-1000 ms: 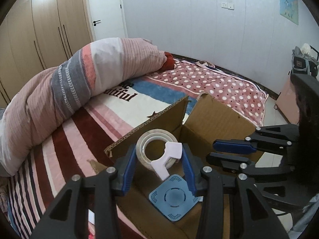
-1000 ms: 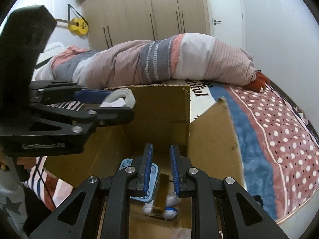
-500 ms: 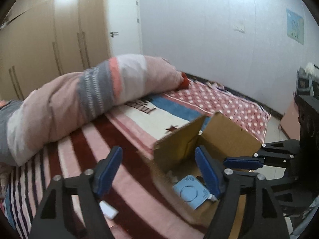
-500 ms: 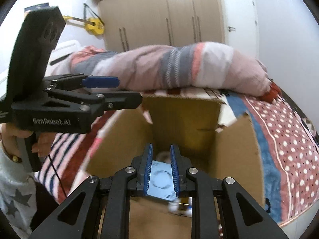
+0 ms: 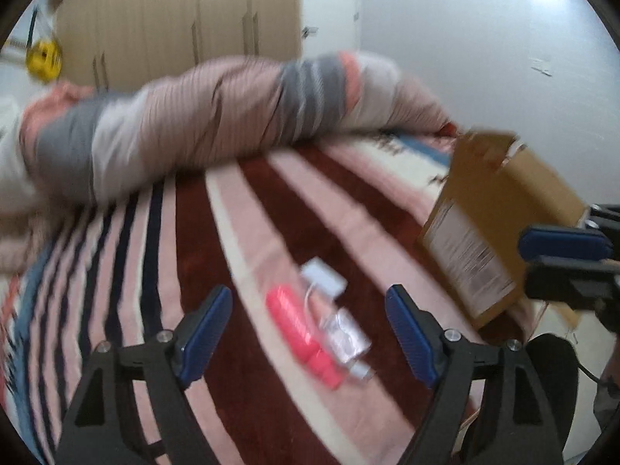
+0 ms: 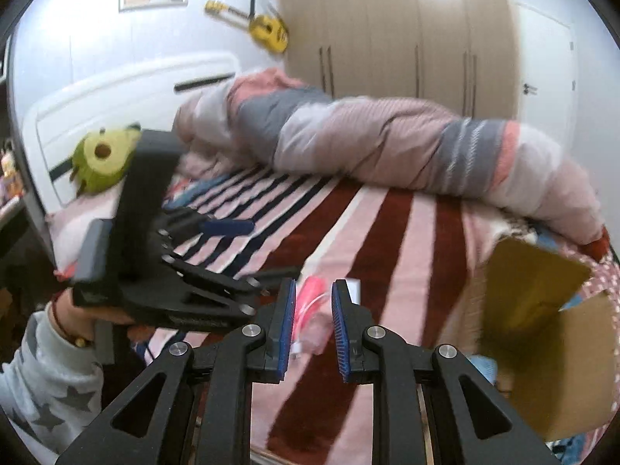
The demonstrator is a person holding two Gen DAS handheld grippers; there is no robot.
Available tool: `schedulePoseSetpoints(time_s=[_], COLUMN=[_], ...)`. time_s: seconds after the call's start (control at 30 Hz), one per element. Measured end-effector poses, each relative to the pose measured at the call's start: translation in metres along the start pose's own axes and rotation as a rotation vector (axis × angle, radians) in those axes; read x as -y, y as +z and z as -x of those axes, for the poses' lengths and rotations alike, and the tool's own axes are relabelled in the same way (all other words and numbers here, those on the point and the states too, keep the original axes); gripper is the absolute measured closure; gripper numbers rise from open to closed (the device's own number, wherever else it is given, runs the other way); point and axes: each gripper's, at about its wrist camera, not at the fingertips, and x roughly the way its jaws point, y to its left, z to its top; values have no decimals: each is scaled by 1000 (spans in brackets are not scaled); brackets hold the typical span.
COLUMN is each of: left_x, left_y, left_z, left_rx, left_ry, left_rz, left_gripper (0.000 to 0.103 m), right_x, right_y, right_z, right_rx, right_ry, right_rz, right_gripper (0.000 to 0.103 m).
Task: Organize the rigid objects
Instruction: 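Grasp the pink bottle with the right tool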
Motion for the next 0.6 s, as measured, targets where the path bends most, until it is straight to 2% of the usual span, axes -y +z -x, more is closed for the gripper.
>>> schedulePoseSetpoints(time_s=[0.1,0.17,0.23,0.33,0.47,0.6], left_x=[-13,-13,-18,-29,-36,-29], left_y=[-17,-22,-27,-31,-31,-29], left_z=[-30,-50,-71,-87,-93,-105], left_rx=[-56,-93,-130,-147,-135,-157], left_ry=[-22,-3,11,-5,-51,-91], left_rz=[52,47,67,115,156,141], left_gripper=[24,27,40,49,50,49], right_x=[-11,-12,-7,0,15,27], right_y=[-12,-21,-28,-40,-53,-62], right_z=[-32,-52,-72,-99,-128,-141], right_rx=[-75,-109,-143,-187,-243,-268], right_ry=[15,-1,-27,-55,-84,-81], right_rz=[-3,-17,-37,-66,-89,-129], right_gripper=[88,88,84,83,83,83])
